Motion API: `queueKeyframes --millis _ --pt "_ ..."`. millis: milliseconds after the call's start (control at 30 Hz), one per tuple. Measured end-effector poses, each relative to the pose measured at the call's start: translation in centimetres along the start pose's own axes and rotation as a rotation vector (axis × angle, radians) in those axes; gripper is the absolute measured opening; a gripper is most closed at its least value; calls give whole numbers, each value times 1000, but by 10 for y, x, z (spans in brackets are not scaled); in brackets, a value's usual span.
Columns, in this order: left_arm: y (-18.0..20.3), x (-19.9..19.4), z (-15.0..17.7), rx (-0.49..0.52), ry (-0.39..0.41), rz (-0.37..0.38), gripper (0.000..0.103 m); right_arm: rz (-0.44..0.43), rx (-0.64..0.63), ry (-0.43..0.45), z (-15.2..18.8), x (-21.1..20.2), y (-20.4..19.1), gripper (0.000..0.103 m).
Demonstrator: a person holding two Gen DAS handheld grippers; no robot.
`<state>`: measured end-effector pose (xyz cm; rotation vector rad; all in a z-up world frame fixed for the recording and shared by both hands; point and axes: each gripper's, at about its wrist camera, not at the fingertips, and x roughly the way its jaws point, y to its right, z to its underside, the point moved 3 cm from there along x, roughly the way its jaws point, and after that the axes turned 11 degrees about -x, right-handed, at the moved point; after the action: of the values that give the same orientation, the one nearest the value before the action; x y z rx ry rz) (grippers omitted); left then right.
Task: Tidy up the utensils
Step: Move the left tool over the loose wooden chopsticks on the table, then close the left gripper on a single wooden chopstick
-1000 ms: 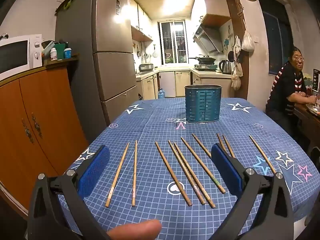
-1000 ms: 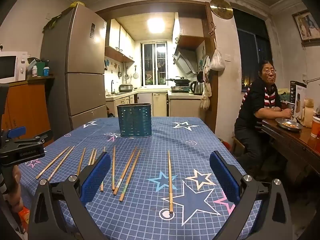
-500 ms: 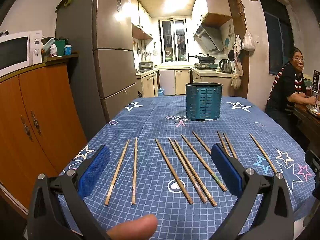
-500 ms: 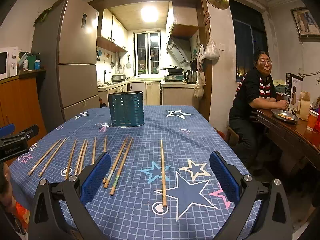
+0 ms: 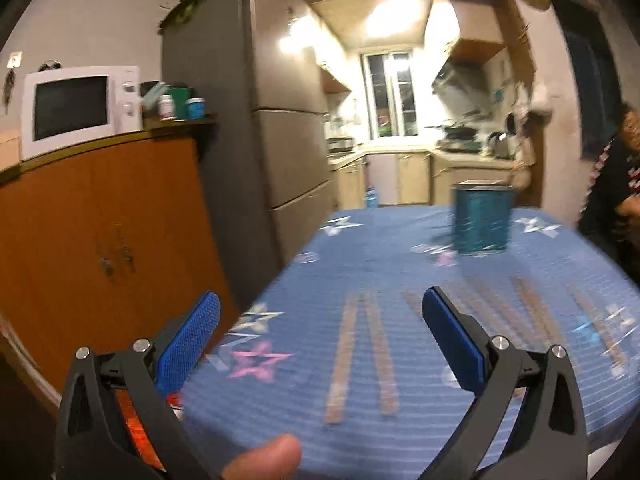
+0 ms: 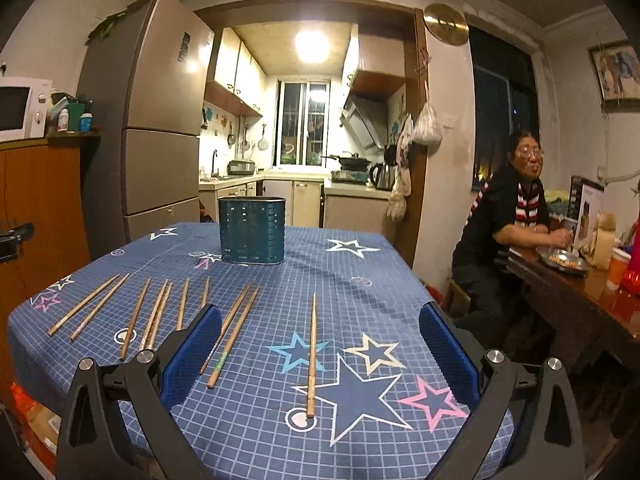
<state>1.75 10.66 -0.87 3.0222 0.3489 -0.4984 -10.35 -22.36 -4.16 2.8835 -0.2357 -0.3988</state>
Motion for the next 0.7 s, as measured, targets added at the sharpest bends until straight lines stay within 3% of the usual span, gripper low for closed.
queueKeyframes --millis 67,133,300,467,567,700 --pt "-20 9 4 3 -14 -61 98 -6 -6 2 2 -1 -1 99" --pt "-32 21 17 -16 -66 -65 98 -10 -10 -1 6 -1 -2 99" --pt "-24 41 60 27 -200 42 98 -18 -14 -34 18 5 -9 99" --pt "-28 50 90 20 -260 106 97 -10 8 -43 27 8 -9 99" --pt "-30 55 99 5 -279 131 88 -5 14 -41 31 10 -11 99" --pt "-26 62 107 5 -309 160 67 -15 12 -38 32 13 -17 99"
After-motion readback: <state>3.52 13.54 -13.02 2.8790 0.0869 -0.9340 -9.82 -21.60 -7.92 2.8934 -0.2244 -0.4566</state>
